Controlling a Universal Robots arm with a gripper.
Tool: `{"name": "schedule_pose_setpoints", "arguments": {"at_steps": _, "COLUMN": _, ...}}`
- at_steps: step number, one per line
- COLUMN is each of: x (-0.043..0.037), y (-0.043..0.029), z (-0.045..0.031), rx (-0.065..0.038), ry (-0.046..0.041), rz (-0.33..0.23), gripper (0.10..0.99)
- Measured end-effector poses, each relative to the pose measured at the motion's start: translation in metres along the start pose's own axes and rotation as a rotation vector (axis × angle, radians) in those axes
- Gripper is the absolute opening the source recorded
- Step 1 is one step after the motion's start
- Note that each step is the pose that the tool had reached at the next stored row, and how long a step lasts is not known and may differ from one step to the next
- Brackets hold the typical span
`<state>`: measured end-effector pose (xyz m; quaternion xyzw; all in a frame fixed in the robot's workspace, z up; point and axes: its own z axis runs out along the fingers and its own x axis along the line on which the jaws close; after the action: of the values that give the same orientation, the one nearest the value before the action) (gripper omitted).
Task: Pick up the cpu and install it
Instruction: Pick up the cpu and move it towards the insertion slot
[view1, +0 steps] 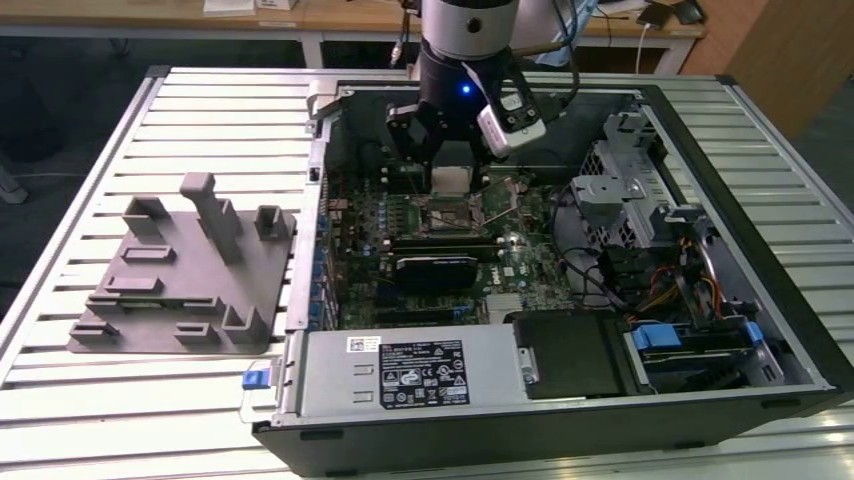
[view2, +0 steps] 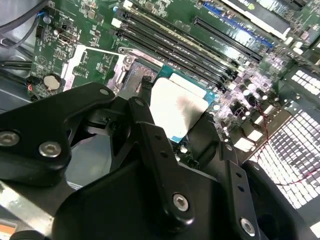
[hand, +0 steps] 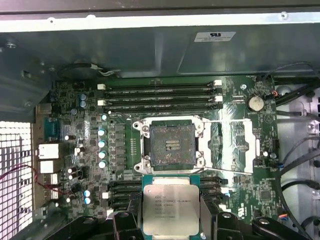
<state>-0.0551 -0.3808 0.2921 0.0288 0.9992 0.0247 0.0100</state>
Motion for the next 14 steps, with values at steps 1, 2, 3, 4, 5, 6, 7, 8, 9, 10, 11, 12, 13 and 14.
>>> {"name": "schedule_pose_setpoints", "arguments": {"at_steps": 1, "x": 0.0000, "y": 0.0011, "z": 0.0014, "rx": 0.000, "ry": 0.0000, "rz": -0.001, "gripper": 0.541}}
{"name": "schedule_pose_setpoints", "arguments": {"at_steps": 2, "x": 0.0000, "y": 0.0022, "z": 0.0029, "rx": 0.000, "ry": 0.0000, "rz": -0.001, "gripper": 0.541}}
{"name": "schedule_pose_setpoints", "arguments": {"at_steps": 3, "x": 0.0000, "y": 0.0034, "z": 0.0042, "rx": 0.000, "ry": 0.0001, "rz": -0.002, "gripper": 0.541}}
{"name": "schedule_pose_setpoints", "arguments": {"at_steps": 4, "x": 0.0000, "y": 0.0045, "z": 0.0055, "rx": 0.000, "ry": 0.0001, "rz": -0.002, "gripper": 0.541}}
{"name": "schedule_pose_setpoints", "arguments": {"at_steps": 5, "x": 0.0000, "y": 0.0056, "z": 0.0068, "rx": 0.000, "ry": 0.0002, "rz": -0.003, "gripper": 0.541}}
{"name": "schedule_pose_setpoints", "arguments": {"at_steps": 6, "x": 0.0000, "y": 0.0069, "z": 0.0081, "rx": 0.000, "ry": 0.0002, "rz": -0.004, "gripper": 0.541}}
{"name": "schedule_pose_setpoints", "arguments": {"at_steps": 7, "x": 0.0001, "y": 0.0082, "z": 0.0093, "rx": 0.000, "ry": 0.0002, "rz": -0.004, "gripper": 0.541}}
{"name": "schedule_pose_setpoints", "arguments": {"at_steps": 8, "x": 0.0001, "y": 0.0093, "z": 0.0105, "rx": 0.000, "ry": 0.0003, "rz": -0.005, "gripper": 0.541}}
{"name": "schedule_pose_setpoints", "arguments": {"at_steps": 9, "x": 0.0002, "y": 0.0103, "z": 0.0119, "rx": 0.000, "ry": 0.0003, "rz": -0.006, "gripper": 0.541}}
{"name": "schedule_pose_setpoints", "arguments": {"at_steps": 10, "x": 0.0002, "y": 0.0112, "z": 0.0133, "rx": 0.000, "ry": 0.0003, "rz": -0.006, "gripper": 0.541}}
{"name": "schedule_pose_setpoints", "arguments": {"at_steps": 11, "x": 0.0002, "y": 0.0120, "z": 0.0149, "rx": 0.000, "ry": 0.0002, "rz": -0.007, "gripper": 0.541}}
{"name": "schedule_pose_setpoints", "arguments": {"at_steps": 12, "x": 0.0002, "y": 0.0128, "z": 0.0163, "rx": 0.000, "ry": 0.0003, "rz": -0.008, "gripper": 0.541}}
{"name": "schedule_pose_setpoints", "arguments": {"at_steps": 13, "x": 0.0003, "y": 0.0137, "z": 0.0178, "rx": 0.000, "ry": 0.0004, "rz": -0.008, "gripper": 0.541}}
{"name": "schedule_pose_setpoints", "arguments": {"at_steps": 14, "x": 0.0002, "y": 0.0146, "z": 0.0192, "rx": 0.000, "ry": 0.0005, "rz": -0.009, "gripper": 0.541}}
